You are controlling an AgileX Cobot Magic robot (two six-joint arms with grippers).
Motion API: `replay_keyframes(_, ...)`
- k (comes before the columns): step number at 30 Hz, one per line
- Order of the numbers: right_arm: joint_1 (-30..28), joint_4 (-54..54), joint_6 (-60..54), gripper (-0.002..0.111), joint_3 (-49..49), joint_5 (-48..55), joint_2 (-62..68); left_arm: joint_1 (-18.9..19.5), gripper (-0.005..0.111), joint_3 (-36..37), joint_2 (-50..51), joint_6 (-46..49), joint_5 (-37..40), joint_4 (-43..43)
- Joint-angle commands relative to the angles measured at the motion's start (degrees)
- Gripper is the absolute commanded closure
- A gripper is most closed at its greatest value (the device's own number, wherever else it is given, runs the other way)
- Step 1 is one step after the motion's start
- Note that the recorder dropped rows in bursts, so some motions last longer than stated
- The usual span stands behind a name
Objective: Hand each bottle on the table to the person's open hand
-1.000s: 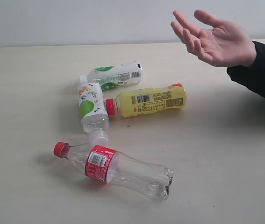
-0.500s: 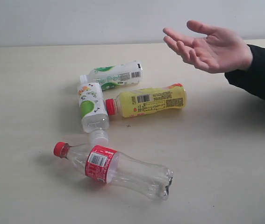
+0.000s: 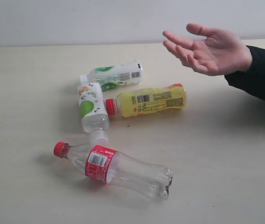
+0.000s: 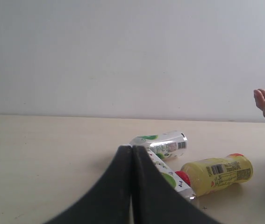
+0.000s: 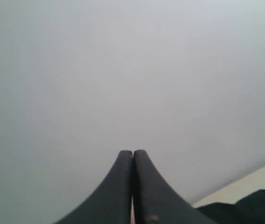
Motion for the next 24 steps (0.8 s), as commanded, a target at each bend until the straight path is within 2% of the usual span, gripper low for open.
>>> replay_keyframes(1, -0.2, -0.5, -4.5, 0.108, -8.2, 6.2, 6.4, 0.1, 0.107, 0.0, -0.4, -0.4, 0.1, 0.2)
replay_keyframes(4, 2.3, 5.6, -14.3, 0.108, -14.0, 11.9, 13.5, 0.1, 0.107, 0.0, -0.4, -0.4, 0.1, 0.2)
replay_keyframes(8, 7.5, 26.4, -46.6, 0.108, -22.1, 23.6, 24.8, 0.1, 0.107, 0.0, -0.4, -0.4, 0.1, 0.2)
replay_keyframes(11, 10.4, 38.9, -62.3, 0.108, -28.1, 35.8, 34.4, 0.1, 0.107, 0.0, -0.4, -0.4, 0.1, 0.2)
replay_keyframes(14, 13.0, 39.6, -64.6, 0.108, -32.8, 44.3, 44.3, 0.1, 0.107, 0.0, -0.4, -0.4, 0.1, 0.2)
replay_keyframes(18, 18.1, 35.3, -64.4, 0.108, -38.5, 49.1, 57.1, 0.1, 0.107, 0.0, -0.4, -0.4, 0.1, 0.2)
replay_keyframes(24, 33.0, 32.9, -64.4, 0.108, -45.3, 46.8, 70.3, 0.1, 0.107, 0.0, -0.4, -0.4, 0.1, 0.2)
